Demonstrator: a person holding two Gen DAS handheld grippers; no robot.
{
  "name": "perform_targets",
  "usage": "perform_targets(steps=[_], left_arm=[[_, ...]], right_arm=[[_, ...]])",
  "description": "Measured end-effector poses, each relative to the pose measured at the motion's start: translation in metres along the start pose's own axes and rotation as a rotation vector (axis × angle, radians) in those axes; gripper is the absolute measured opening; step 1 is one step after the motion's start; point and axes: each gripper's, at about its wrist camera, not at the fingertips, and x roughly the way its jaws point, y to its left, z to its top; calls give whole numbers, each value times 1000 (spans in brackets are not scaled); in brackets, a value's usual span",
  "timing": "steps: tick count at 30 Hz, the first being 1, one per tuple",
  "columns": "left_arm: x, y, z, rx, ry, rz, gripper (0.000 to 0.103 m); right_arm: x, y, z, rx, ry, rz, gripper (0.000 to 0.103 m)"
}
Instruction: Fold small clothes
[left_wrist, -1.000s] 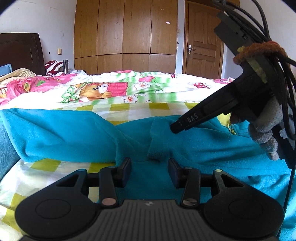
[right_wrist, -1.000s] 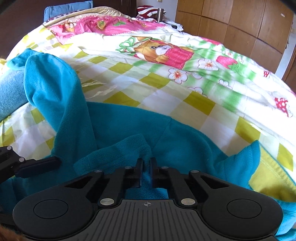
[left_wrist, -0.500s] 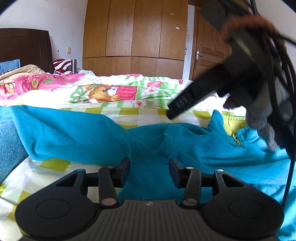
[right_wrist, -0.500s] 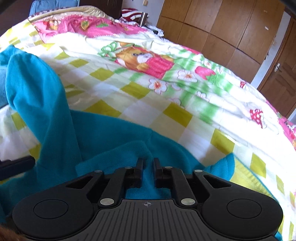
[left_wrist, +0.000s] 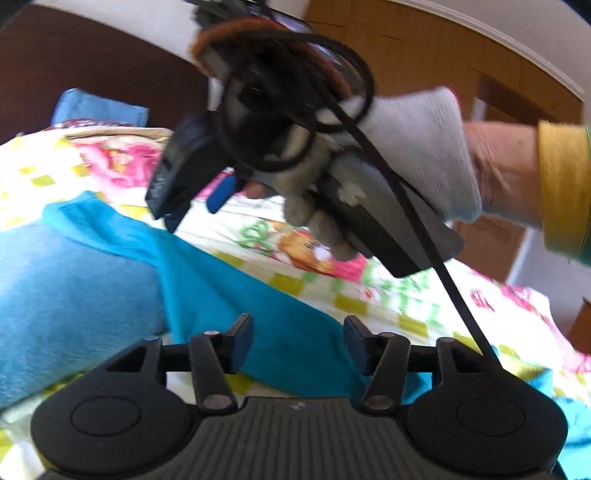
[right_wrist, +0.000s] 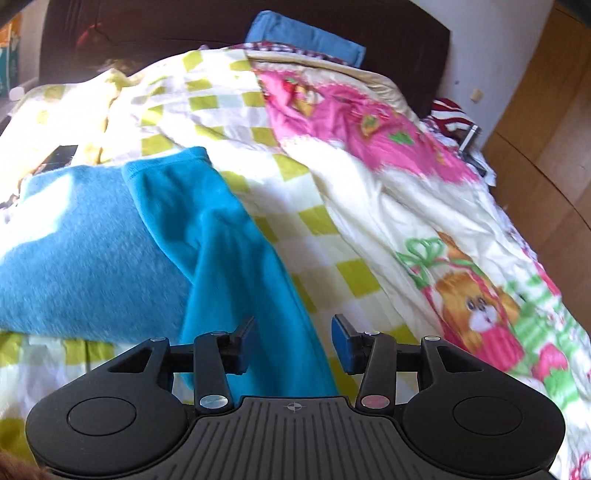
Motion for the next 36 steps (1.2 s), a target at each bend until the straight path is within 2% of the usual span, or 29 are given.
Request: perform_targets(steps=[2,3,6,11,14,17,19,21,23,25,28,30,31,36], left_arm=[[-1,27,5,-118,-12,46,70],[-1,37,3,-146,-25,71,70],[6,53,1,-132,-27,138,70],[-1,71,11,-118,-101,163,70],[-1,73,8,-91,-118,158,70],[-2,75,5,-124,-76,102,70],[-2,77,7,-119,-74,95,70],[-3,74,8,-109,-77,90,70],[-2,76,7,-124,-72,73,70],[-2,77,4,-120,-70,69,70],[2,76,5,-109,-53,64,70],[2,75,4,-106,-50,56,70],[2,73,3,-95,-52,57,70],[2,66,-2,-43,-52,62,70]], right_arm=[[10,11,25,-55,-15,25,44],[15,15,37,-75,-24,32,45],[39,28,68,-118,-23,59,49],[76,48,95,-210,19,117,49],[95,49,105,-206,57,176,49],[113,49,105,-190,104,206,49],[119,46,102,-174,119,223,50],[122,39,102,-125,126,241,55],[125,32,101,-84,136,246,64],[129,29,100,-49,139,259,65],[137,27,97,9,146,259,59],[137,24,95,60,147,305,38],[135,24,95,74,141,324,20],[108,35,93,46,71,237,6]])
